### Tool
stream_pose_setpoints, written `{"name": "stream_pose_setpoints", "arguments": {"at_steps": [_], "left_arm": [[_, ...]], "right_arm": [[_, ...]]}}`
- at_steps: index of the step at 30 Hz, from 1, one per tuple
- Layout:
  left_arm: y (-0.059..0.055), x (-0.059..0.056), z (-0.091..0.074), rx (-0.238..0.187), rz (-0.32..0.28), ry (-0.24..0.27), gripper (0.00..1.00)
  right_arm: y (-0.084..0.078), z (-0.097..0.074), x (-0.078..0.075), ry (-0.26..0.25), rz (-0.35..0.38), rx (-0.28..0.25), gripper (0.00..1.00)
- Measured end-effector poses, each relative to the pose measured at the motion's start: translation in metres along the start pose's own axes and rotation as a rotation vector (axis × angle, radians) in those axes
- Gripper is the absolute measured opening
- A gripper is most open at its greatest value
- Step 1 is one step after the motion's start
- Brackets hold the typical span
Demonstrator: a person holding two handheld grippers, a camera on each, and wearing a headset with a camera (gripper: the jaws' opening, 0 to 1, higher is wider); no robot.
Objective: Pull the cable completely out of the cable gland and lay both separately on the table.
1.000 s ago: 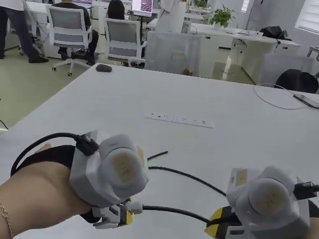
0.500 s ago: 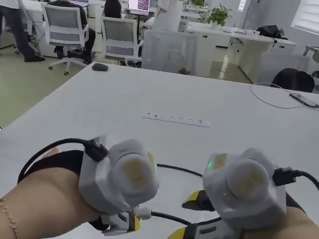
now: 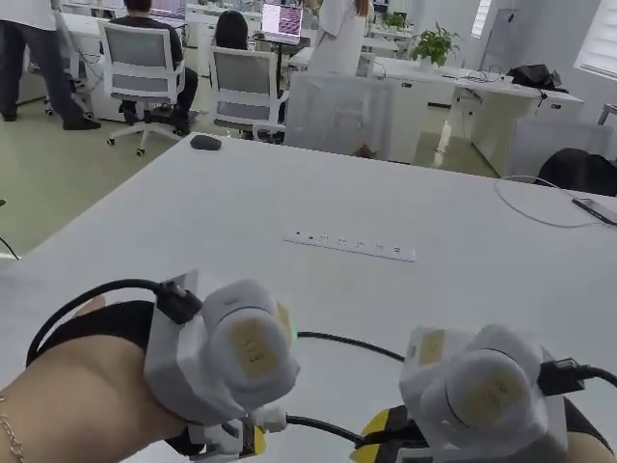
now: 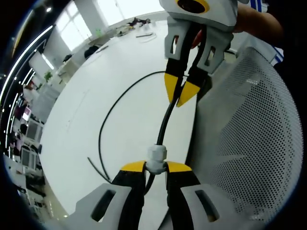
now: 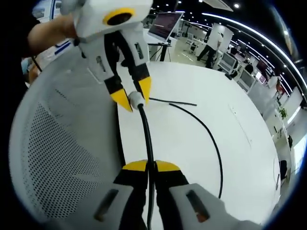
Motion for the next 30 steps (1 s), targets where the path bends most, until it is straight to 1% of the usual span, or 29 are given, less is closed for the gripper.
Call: {"name": "stream_pose_setpoints", "arguments": {"at_steps": [1,2,4,5,6,7,8,10,11,12,13,14,15,16,17,18,19,20,21,22,23,25,27,29,30], "left_arm": [[-0.002,0.002,-0.001,0.003,-0.002,0.005,0.16],[-0.003,0.003,-0.001,0.005,-0.003,0.010,0.16],[-0.004,0.006,-0.003,0.002,-0.014,0.019,0.16],[-0.002,0.005,-0.003,-0.003,-0.024,0.014,0.16],[-0.002,0.003,-0.002,-0.005,-0.027,0.009,0.16],[0.001,0.001,-0.002,-0.007,-0.029,0.005,0.16],[0.001,-0.001,-0.001,-0.003,-0.026,0.005,0.16],[0.003,-0.005,0.002,0.003,-0.015,0.001,0.16],[0.004,-0.007,0.003,0.003,-0.011,-0.002,0.16],[0.006,-0.008,0.004,0.001,-0.012,-0.004,0.16],[0.008,-0.010,0.004,-0.005,-0.014,-0.008,0.16],[0.009,-0.011,0.005,-0.007,-0.012,-0.011,0.16],[0.012,-0.013,0.005,-0.012,-0.008,-0.013,0.16],[0.014,-0.015,0.005,-0.016,-0.006,-0.015,0.16],[0.015,-0.017,0.004,-0.021,-0.003,-0.017,0.16],[0.016,-0.019,0.004,-0.022,0.003,-0.019,0.16],[0.015,-0.019,0.004,-0.019,0.010,-0.019,0.16],[0.015,-0.020,0.003,-0.021,0.015,-0.020,0.16],[0.014,-0.020,0.003,-0.024,0.009,-0.026,0.16],[0.013,-0.020,0.002,-0.029,0.009,-0.024,0.16],[0.013,-0.019,0.002,-0.032,0.018,-0.022,0.16],[0.009,-0.015,0.001,-0.020,0.016,-0.005,0.16],[0.004,-0.009,-0.001,-0.015,-0.004,0.002,0.16],[0.000,-0.004,-0.003,-0.018,-0.018,0.011,0.16],[-0.002,-0.001,-0.005,-0.014,-0.026,0.020,0.16]], "right_arm": [[-0.007,-0.001,-0.001,-0.002,0.002,0.016,0.04],[-0.019,-0.003,-0.005,-0.025,0.011,0.057,0.04],[-0.032,-0.005,-0.010,-0.047,0.025,0.098,0.04],[-0.040,-0.005,-0.011,-0.046,0.048,0.124,0.04],[-0.043,-0.005,-0.010,-0.041,0.059,0.132,0.05],[-0.042,-0.004,-0.008,-0.028,0.063,0.134,0.10],[-0.038,-0.003,-0.006,-0.024,0.054,0.132,0.18],[-0.026,0.000,0.002,0.011,-0.005,0.117,0.36],[-0.012,0.002,0.008,0.033,-0.017,0.084,0.35],[-0.001,0.003,0.013,0.050,-0.014,0.054,0.31],[0.017,0.006,0.016,0.050,0.019,-0.012,0.27],[0.029,0.007,0.018,0.058,0.018,-0.048,0.27],[0.042,0.009,0.023,0.074,-0.009,-0.082,0.27],[0.047,0.011,0.023,0.069,-0.017,-0.082,0.26],[0.050,0.013,0.024,0.060,-0.045,-0.074,0.24],[0.049,0.014,0.023,0.053,-0.081,-0.055,0.21],[0.043,0.014,0.019,0.033,-0.124,-0.017,0.14],[0.042,0.013,0.017,0.021,-0.130,-0.015,0.07],[0.042,0.013,0.017,0.026,-0.115,-0.024,0.05],[0.041,0.011,0.018,0.045,-0.086,-0.039,0.04],[0.040,0.010,0.019,0.052,-0.080,-0.043,0.04],[0.034,0.009,0.016,0.046,-0.085,-0.032,0.04],[0.022,0.006,0.013,0.036,-0.078,-0.004,0.04],[0.009,0.004,0.009,0.023,-0.052,0.011,0.04],[0.001,0.002,0.006,0.013,-0.039,0.027,0.04]]}}
Point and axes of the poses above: the centre of the closed fingertips' face, and the gripper's own axes: z roughly forward along the fingers, x roughly to its left, y roughly out of its top, the point moved 1 cm from there along -z, roughly backward along the fingers, and after that the axes turned 9 degrees about -z, right-handed, at the moved point
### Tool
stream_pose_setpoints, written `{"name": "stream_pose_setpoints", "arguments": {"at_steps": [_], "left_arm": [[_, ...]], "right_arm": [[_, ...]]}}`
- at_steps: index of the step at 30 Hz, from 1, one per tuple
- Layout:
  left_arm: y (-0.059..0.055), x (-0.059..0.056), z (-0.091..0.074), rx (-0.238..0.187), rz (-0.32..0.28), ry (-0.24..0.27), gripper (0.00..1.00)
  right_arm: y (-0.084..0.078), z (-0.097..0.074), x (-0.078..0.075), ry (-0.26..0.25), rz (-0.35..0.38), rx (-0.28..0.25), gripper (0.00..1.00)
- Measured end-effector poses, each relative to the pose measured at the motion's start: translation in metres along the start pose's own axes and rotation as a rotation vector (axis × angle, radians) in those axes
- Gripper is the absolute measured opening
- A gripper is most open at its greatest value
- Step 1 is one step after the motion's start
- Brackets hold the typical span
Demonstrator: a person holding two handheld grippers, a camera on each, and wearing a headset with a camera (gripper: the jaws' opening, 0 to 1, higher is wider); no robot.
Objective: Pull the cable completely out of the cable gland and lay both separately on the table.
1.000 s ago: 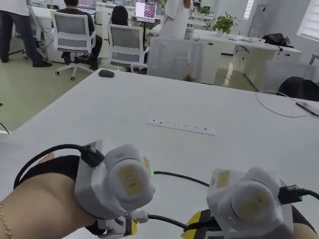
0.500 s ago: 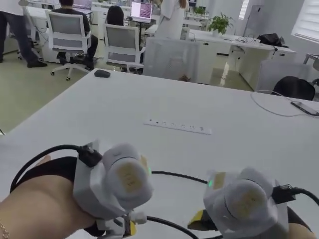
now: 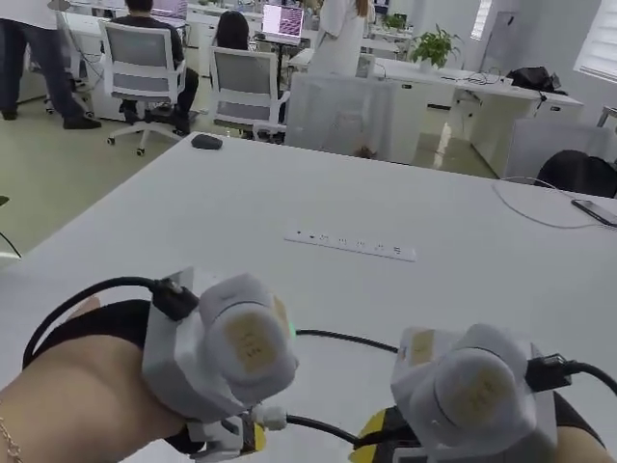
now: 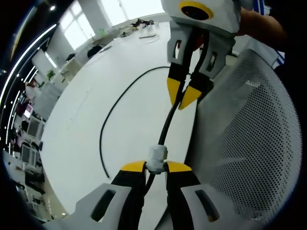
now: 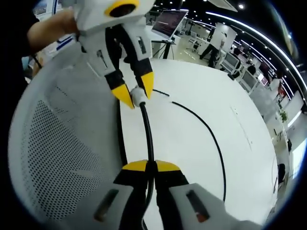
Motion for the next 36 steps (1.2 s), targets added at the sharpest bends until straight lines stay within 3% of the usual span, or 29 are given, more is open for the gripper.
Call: {"name": "stream_pose_setpoints", "arguments": {"at_steps": [5,7,11,14,16,19,22,23,24,25,28,34,36], "left_arm": [[-0.006,0.010,-0.004,0.006,-0.039,0.019,0.16],[-0.004,0.009,-0.004,-0.002,-0.048,0.019,0.16],[-0.001,0.005,0.000,0.020,-0.018,0.020,0.16],[0.003,-0.001,0.004,0.023,-0.020,0.007,0.16],[0.006,-0.005,0.004,0.021,-0.006,0.004,0.16],[0.013,-0.016,0.005,0.003,0.028,-0.019,0.16],[0.014,-0.022,0.006,0.002,0.030,-0.032,0.16],[0.012,-0.023,0.007,0.010,0.042,-0.034,0.16],[0.011,-0.023,0.007,0.011,0.044,-0.030,0.16],[0.010,-0.023,0.008,0.015,0.041,-0.040,0.16],[0.004,-0.018,0.007,0.018,0.027,-0.032,0.16],[-0.006,0.001,-0.004,0.023,-0.019,0.010,0.16],[-0.008,0.005,-0.007,0.023,-0.027,0.021,0.16]], "right_arm": [[-0.044,-0.001,-0.012,-0.064,0.042,0.122,0.04],[-0.049,0.000,-0.013,-0.063,0.042,0.145,0.05],[-0.029,0.002,-0.010,-0.055,0.042,0.105,0.29],[0.001,0.006,-0.001,-0.017,-0.017,0.044,0.32],[0.027,0.008,0.006,0.012,-0.033,-0.031,0.34],[0.050,0.009,0.011,0.025,-0.053,-0.098,0.29],[0.056,0.010,0.017,0.048,-0.112,-0.105,0.04],[0.050,0.012,0.014,0.025,-0.142,-0.070,0.04],[0.045,0.012,0.015,0.034,-0.172,-0.046,0.04],[0.045,0.013,0.016,0.042,-0.166,-0.051,0.04],[0.037,0.012,0.013,0.030,-0.146,-0.035,0.04],[-0.009,0.011,-0.001,-0.002,-0.074,0.063,0.04],[-0.022,0.013,-0.001,0.019,-0.031,0.082,0.04]]}}
Point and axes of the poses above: the centre of the closed fingertips' face, and the gripper's own axes: z roughly forward along the fingers, x roughly to its left, y roughly out of its top, the point moved 1 cm from there along -z, roughly backward along the fingers, and after that the axes turned 9 degrees about -z, right-handed, at the moved point
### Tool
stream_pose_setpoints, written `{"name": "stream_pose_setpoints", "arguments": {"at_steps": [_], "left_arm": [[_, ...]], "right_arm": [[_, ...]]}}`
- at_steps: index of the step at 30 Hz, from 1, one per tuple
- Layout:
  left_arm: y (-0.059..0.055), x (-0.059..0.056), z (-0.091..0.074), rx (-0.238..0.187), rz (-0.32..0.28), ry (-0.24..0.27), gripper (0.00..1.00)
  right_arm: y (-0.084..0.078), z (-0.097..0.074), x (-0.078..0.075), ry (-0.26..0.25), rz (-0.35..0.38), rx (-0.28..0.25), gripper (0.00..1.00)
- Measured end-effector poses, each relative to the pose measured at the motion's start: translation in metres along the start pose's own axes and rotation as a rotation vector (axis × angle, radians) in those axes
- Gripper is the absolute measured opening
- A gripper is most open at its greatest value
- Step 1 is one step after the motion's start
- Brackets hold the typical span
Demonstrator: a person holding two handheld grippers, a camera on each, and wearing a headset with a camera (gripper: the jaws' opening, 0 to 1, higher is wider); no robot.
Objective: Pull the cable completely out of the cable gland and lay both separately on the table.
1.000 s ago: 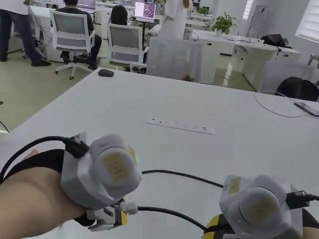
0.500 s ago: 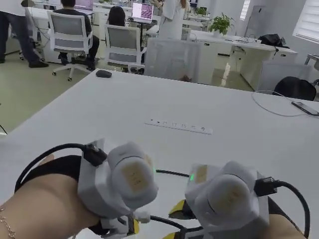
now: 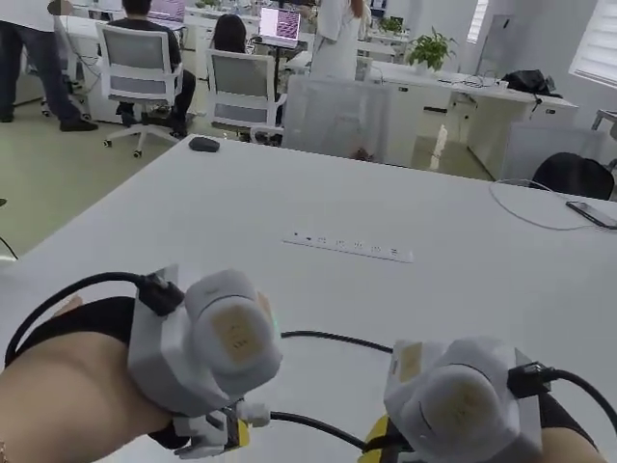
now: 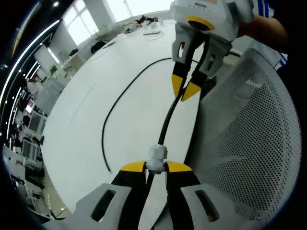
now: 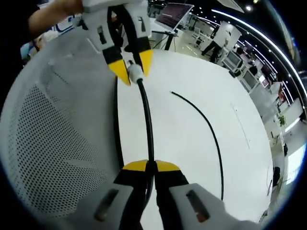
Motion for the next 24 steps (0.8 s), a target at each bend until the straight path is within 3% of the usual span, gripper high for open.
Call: {"name": "stream_pose_setpoints", "arguments": {"at_steps": [3,7,12,14,16,20,24], "left_arm": [[0.000,-0.001,0.000,0.002,-0.003,0.000,0.16],[0.002,-0.005,0.002,0.011,0.013,0.003,0.16],[0.010,-0.017,0.004,-0.001,0.047,-0.010,0.16],[0.013,-0.022,0.005,-0.007,0.057,-0.018,0.16],[0.014,-0.024,0.005,-0.011,0.059,-0.027,0.16],[0.010,-0.020,0.004,-0.006,0.056,-0.021,0.16],[0.004,-0.008,-0.002,-0.011,0.026,0.001,0.16]], "right_arm": [[0.003,-0.002,0.001,0.007,0.005,-0.006,0.05],[0.028,-0.007,0.003,0.002,0.017,-0.074,0.30],[0.080,-0.015,0.010,0.009,-0.048,-0.231,0.27],[0.087,-0.015,0.012,0.015,-0.064,-0.242,0.21],[0.085,-0.012,0.012,0.011,-0.080,-0.222,0.07],[0.077,-0.010,0.013,0.018,-0.090,-0.200,0.05],[0.052,-0.010,0.004,-0.010,-0.073,-0.128,0.04]]}}
Point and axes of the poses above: the centre of the closed fingertips' face, and the gripper's own axes: z roughly forward along the fingers, x roughly to its left, y roughly out of its top, the point moved 1 cm from there along -z, roughly backward along the fingers, and after that the axes turned 9 degrees about -z, right-handed, at the moved point
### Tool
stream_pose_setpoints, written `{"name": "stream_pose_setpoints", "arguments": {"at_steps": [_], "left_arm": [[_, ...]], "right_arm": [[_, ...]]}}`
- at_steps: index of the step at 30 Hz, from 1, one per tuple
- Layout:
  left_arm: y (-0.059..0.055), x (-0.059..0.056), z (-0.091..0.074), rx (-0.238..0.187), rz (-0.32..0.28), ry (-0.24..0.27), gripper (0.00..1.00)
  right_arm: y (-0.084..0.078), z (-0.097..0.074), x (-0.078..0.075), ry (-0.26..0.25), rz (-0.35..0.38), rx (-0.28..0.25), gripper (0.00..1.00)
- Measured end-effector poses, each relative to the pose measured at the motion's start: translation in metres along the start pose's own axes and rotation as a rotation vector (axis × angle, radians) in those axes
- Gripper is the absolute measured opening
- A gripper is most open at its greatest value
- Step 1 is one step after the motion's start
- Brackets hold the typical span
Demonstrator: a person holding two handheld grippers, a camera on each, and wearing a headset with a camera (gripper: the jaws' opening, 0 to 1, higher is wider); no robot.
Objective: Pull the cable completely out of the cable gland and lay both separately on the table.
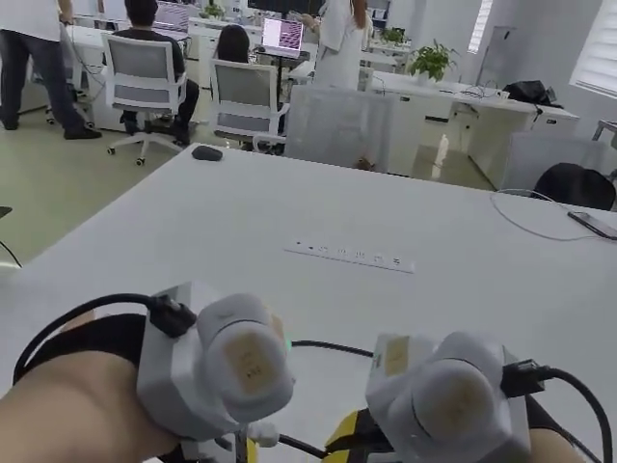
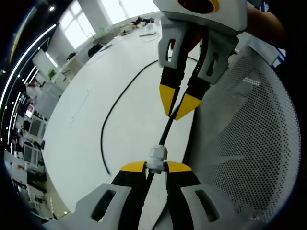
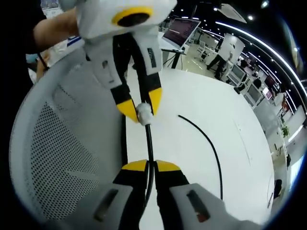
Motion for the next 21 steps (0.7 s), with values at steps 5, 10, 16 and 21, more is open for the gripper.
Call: {"name": "stream_pose_setpoints", "arguments": {"at_steps": [5,10,16,21], "left_arm": [[-0.003,0.013,-0.006,-0.010,-0.033,0.029,0.16],[0.000,0.016,-0.008,-0.029,-0.044,0.041,0.16],[-0.005,0.026,-0.015,-0.041,-0.070,0.068,0.16],[-0.013,0.034,-0.018,-0.039,-0.098,0.086,0.16]], "right_arm": [[-0.031,-0.004,-0.006,-0.025,0.043,0.077,0.04],[-0.033,-0.006,-0.007,-0.036,0.072,0.067,0.04],[-0.045,-0.010,-0.013,-0.064,0.103,0.075,0.04],[-0.054,-0.012,-0.016,-0.077,0.130,0.082,0.04]]}}
Point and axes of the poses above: the centre of the closed fingertips' face, and the gripper's own axes: z roughly forward along the fingers, x roughly to its left, y roughly out of its top, the point moved 1 cm from there along -z, roughly backward along the fingers, and after that the axes turned 9 degrees about -z, right-handed, at the moved point
